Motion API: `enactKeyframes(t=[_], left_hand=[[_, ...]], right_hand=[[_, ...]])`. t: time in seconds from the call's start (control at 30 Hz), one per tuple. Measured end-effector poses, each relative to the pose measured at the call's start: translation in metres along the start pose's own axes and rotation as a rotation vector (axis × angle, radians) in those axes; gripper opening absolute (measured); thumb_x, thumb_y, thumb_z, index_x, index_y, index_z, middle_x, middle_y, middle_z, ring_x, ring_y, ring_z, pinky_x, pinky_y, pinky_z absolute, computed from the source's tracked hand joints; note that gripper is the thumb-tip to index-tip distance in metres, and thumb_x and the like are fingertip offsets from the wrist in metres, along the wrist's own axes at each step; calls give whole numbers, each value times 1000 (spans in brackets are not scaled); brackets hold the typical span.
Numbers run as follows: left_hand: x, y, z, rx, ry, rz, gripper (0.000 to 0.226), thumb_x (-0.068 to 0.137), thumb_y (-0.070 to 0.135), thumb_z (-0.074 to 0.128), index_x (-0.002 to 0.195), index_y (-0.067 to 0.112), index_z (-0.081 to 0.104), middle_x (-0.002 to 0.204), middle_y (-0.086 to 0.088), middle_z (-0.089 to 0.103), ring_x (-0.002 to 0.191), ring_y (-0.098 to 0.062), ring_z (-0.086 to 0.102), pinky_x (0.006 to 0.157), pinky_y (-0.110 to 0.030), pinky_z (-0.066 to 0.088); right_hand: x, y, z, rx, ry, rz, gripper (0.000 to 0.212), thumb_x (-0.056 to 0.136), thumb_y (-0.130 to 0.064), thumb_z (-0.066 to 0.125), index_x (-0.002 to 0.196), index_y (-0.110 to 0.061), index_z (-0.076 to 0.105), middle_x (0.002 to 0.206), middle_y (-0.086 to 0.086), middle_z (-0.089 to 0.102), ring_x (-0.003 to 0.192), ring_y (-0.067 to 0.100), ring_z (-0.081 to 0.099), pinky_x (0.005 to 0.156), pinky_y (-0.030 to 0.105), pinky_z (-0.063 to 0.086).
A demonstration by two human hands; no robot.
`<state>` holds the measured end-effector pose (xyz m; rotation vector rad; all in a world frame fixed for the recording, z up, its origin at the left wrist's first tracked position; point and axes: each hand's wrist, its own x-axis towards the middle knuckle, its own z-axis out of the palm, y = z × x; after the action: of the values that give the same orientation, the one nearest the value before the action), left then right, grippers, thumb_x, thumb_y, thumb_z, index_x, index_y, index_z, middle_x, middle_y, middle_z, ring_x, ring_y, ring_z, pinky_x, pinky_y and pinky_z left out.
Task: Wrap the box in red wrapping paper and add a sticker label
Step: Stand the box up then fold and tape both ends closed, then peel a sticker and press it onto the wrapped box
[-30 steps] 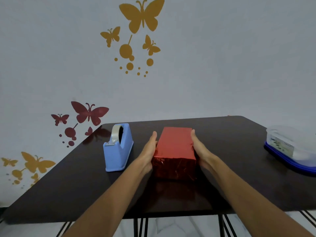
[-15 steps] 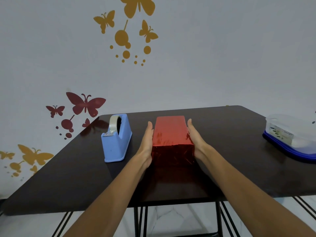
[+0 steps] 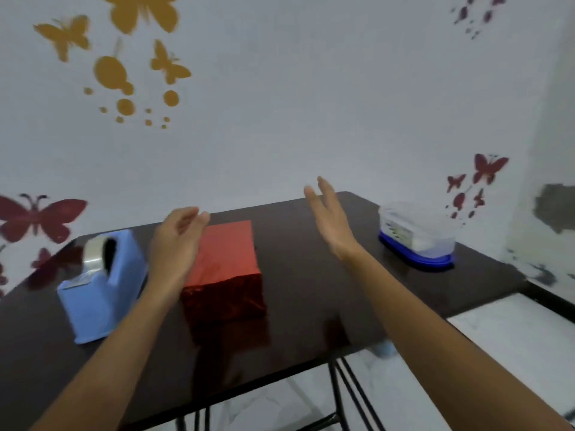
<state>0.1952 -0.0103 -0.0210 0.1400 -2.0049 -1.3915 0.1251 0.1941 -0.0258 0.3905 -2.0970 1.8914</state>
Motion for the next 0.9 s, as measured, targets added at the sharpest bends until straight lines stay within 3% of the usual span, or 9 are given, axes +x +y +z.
enactKeyframes(t=[0.13, 0.23, 0.4, 0.5, 0.63, 0.7, 0.77, 0.83, 0.9], left_hand=[[1, 45, 90, 12, -389, 204, 10, 86, 14, 66, 88, 22, 71, 88, 8, 69, 84, 1, 63, 85, -19, 46], [-1, 70, 183, 85, -669, 298, 12, 84, 13, 69, 93, 19, 74, 96, 7, 70, 95, -6, 63, 91, -22, 46], [-3, 82, 309, 337, -889, 343, 21, 86, 1, 63, 103, 6, 73, 110, -8, 70, 103, -17, 63, 84, -20, 46], [-3, 76, 364, 697, -1016, 322, 37, 86, 22, 67, 112, -5, 63, 114, -24, 62, 110, -33, 58, 91, -40, 47], [1, 73, 391, 1016, -1170, 351, 39, 91, 35, 58, 116, 6, 61, 122, -9, 61, 112, -25, 55, 88, -32, 42], [3, 77, 390, 1013, -1189, 394, 36, 89, 32, 59, 113, 6, 65, 114, -11, 64, 106, -27, 58, 83, -30, 45], [-1, 81, 385, 993, -1214, 431, 31, 88, 31, 58, 98, 4, 68, 89, -15, 62, 87, -31, 57, 68, -27, 43], [-2, 83, 381, 937, -1198, 443, 28, 89, 30, 58, 72, 7, 59, 65, -4, 50, 68, -23, 48, 57, -24, 35], [0, 84, 380, 847, -1138, 452, 32, 88, 25, 60, 62, 9, 51, 60, -2, 46, 58, -17, 41, 51, -24, 30]], right_hand=[[9, 8, -108, -129, 466, -127, 43, 99, -34, 42, 138, -18, 42, 143, -4, 43, 131, 12, 38, 107, 25, 29], [12, 43, -172, -166, 681, 92, 44, 99, -32, 39, 140, -17, 39, 146, 0, 40, 133, 18, 38, 108, 33, 30], [26, 83, -201, -83, 518, 365, 49, 99, -26, 42, 144, -10, 31, 149, 9, 34, 134, 28, 35, 107, 36, 30], [31, 99, -204, -104, 486, 370, 41, 98, -20, 39, 138, -8, 42, 141, 12, 45, 125, 27, 44, 103, 38, 36], [27, 113, -199, -81, 519, 280, 36, 99, -22, 34, 129, -11, 50, 125, 8, 56, 112, 23, 53, 98, 40, 45], [27, 113, -198, -63, 531, 262, 36, 99, -24, 33, 129, -12, 50, 124, 7, 57, 113, 23, 53, 99, 41, 45], [27, 115, -197, -45, 545, 266, 37, 100, -24, 34, 131, -13, 49, 127, 6, 55, 117, 23, 51, 101, 42, 44], [26, 115, -197, -38, 552, 265, 38, 101, -25, 34, 134, -13, 47, 132, 4, 51, 122, 22, 48, 104, 39, 41], [27, 115, -197, -27, 565, 252, 37, 101, -24, 34, 133, -12, 47, 134, 5, 50, 120, 20, 47, 100, 31, 40]])
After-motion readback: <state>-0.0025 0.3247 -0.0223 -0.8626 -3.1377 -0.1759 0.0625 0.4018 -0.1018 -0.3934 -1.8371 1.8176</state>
